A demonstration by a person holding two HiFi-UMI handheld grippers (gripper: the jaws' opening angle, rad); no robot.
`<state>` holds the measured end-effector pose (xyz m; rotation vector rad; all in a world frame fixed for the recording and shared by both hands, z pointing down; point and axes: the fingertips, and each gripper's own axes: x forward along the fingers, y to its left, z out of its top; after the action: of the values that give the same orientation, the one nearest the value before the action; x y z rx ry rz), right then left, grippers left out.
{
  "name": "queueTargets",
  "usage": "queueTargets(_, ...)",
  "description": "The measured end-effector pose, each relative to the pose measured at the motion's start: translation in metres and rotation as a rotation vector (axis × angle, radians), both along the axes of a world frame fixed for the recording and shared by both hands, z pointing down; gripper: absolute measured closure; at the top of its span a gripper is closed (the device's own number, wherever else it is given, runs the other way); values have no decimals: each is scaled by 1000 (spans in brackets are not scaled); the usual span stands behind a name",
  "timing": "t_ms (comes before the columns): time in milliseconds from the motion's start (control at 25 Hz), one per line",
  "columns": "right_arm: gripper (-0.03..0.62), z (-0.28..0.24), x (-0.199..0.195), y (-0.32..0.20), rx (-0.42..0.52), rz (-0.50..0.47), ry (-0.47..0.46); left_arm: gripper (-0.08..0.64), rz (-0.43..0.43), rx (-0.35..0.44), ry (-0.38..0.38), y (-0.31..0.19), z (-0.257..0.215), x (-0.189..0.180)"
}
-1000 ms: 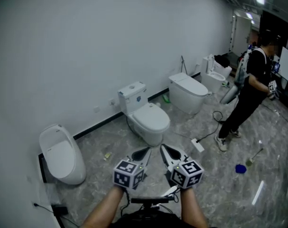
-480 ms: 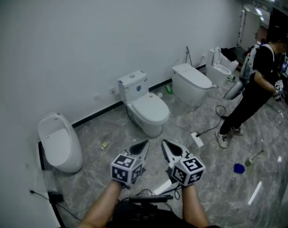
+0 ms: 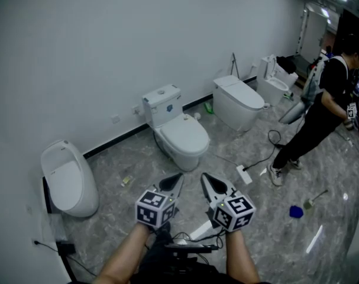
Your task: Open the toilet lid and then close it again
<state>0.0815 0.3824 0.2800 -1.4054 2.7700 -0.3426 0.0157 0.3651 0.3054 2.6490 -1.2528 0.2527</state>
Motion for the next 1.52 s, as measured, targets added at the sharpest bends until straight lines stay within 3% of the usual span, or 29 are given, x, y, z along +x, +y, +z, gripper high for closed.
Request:
queueTargets(600, 581, 27, -17, -162, -118, 149, 66, 554, 150, -94, 12, -166, 39, -12)
queueTargets(920, 581, 49, -23, -229, -187, 217, 89, 554, 185, -153, 8, -236, 67, -27)
queueTargets(1120, 581, 69, -6, -260, -233, 248, 78, 554, 184, -185, -7, -272, 88, -20)
queueTargets(1520, 581, 116, 60, -349, -289, 264, 23, 554, 162, -191, -37, -354, 119, 33)
